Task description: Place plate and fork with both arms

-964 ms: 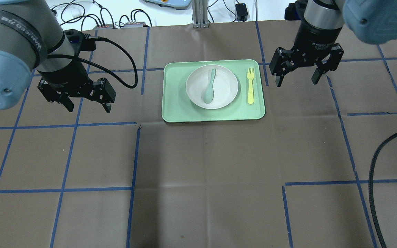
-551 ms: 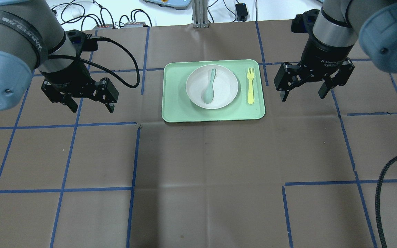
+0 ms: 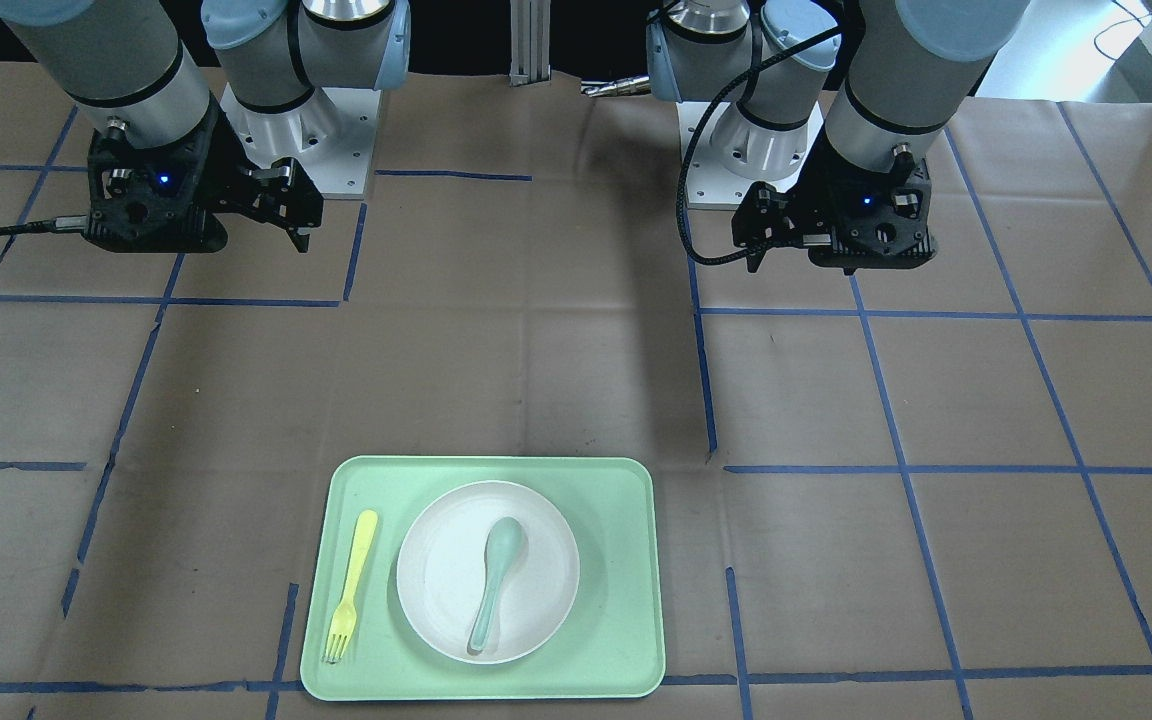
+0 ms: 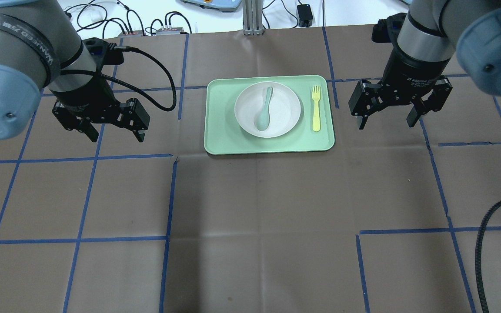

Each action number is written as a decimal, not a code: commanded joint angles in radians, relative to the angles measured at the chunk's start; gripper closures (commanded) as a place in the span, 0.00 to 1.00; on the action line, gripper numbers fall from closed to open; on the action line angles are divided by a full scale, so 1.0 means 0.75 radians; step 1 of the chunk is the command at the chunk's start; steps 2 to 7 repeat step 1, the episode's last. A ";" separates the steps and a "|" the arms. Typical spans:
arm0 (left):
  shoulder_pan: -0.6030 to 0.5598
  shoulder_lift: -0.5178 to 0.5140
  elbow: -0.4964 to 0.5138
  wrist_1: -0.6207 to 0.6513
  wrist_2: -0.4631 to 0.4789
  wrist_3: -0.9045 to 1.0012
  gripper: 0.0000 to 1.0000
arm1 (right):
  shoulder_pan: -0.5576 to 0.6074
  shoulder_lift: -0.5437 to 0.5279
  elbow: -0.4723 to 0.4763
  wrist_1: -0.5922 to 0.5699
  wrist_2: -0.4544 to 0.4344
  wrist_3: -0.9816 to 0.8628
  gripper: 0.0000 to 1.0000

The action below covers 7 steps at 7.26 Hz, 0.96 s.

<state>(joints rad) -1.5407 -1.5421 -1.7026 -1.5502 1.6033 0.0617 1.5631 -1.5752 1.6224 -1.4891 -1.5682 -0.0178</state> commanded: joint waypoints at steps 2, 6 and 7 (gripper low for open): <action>0.001 -0.008 0.000 0.003 -0.002 0.004 0.00 | 0.000 0.000 0.001 0.000 -0.003 -0.001 0.00; 0.001 -0.008 0.000 0.003 -0.002 0.004 0.00 | 0.000 0.000 0.001 0.000 -0.003 -0.001 0.00; 0.001 -0.008 0.000 0.003 -0.002 0.004 0.00 | 0.000 0.000 0.001 0.000 -0.003 -0.001 0.00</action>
